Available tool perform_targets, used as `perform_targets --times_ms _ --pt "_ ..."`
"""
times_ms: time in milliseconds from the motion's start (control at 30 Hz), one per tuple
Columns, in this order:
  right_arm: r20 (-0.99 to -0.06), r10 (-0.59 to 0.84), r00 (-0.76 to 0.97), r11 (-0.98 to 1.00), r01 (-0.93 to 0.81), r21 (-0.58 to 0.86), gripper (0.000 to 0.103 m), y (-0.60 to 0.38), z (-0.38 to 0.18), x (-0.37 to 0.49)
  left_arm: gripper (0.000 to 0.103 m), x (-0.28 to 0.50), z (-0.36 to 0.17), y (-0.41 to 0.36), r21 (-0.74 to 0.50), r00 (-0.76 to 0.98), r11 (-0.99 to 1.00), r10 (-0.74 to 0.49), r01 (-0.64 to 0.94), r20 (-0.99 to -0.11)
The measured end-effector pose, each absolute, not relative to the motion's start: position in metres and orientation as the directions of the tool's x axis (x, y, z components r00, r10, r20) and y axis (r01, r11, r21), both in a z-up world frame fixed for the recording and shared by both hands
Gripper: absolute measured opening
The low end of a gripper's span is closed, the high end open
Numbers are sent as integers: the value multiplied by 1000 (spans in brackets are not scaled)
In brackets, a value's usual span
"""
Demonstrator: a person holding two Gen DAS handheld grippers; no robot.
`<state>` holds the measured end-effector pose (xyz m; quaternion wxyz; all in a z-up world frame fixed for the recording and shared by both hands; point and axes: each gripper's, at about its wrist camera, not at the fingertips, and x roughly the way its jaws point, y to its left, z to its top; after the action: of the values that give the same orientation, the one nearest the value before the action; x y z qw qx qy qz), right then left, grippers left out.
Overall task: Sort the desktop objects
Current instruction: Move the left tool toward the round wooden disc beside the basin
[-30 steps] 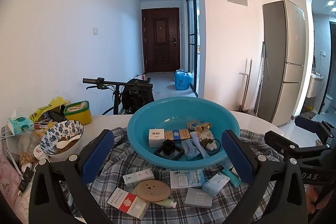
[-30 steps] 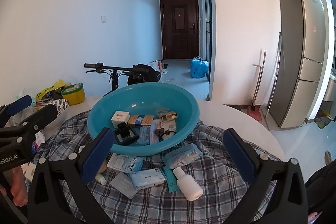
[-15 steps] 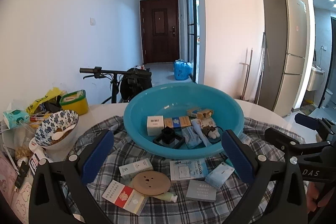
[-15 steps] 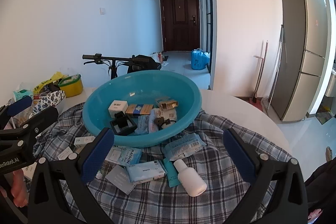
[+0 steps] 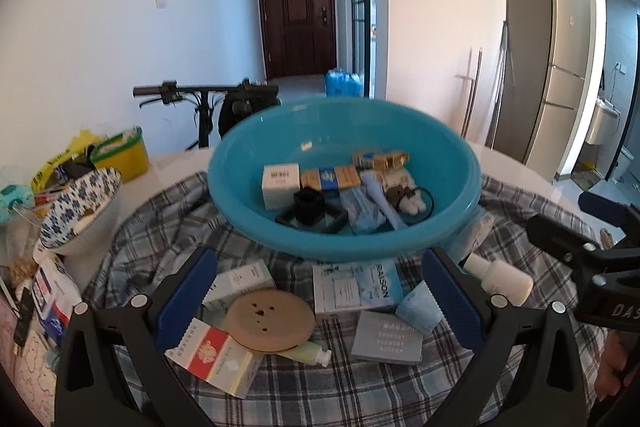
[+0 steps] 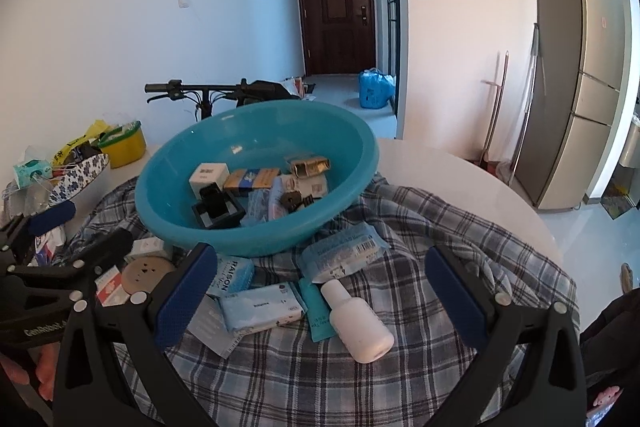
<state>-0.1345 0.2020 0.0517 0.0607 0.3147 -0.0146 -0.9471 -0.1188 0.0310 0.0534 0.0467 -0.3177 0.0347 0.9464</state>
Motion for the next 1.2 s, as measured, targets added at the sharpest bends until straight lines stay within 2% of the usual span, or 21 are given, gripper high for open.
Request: perform_targets --times_ms 733,1200 --pt "-696 -106 -710 -994 75 75 103 205 -3 -162 103 -156 -20 42 100 -676 -989 3 -113 -737" --pt "-726 -116 -678 -993 67 96 103 209 -20 -170 103 -178 -47 34 48 -604 -994 19 -95 -797"
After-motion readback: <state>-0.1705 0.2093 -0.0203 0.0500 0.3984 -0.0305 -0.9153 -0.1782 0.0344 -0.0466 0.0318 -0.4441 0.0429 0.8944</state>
